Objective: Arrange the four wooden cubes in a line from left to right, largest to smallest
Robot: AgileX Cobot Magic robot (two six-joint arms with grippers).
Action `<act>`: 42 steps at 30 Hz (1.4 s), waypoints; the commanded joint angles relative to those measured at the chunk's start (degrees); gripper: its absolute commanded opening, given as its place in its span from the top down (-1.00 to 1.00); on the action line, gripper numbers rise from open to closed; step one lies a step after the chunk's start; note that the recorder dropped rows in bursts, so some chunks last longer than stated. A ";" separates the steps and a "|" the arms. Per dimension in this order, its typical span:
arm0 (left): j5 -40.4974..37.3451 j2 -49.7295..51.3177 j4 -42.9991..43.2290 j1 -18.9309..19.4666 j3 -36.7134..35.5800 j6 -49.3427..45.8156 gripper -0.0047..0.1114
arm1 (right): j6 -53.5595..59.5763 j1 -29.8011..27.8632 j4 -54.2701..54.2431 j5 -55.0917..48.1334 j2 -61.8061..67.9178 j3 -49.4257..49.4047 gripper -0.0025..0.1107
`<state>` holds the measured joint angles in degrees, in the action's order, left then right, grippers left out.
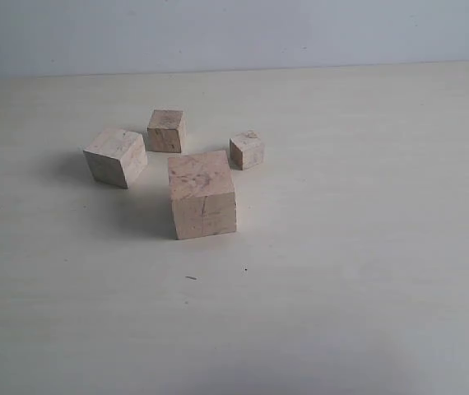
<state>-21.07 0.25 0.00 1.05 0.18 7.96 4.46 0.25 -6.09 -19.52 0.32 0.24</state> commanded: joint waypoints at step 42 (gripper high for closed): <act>0.66 -0.25 -0.69 0.19 -0.18 -0.26 0.92 | -10.00 -0.21 1.18 23.38 18.39 28.85 0.96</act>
<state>-21.07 0.25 0.00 1.05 0.18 7.96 -5.30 0.25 -6.69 10.02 12.23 21.42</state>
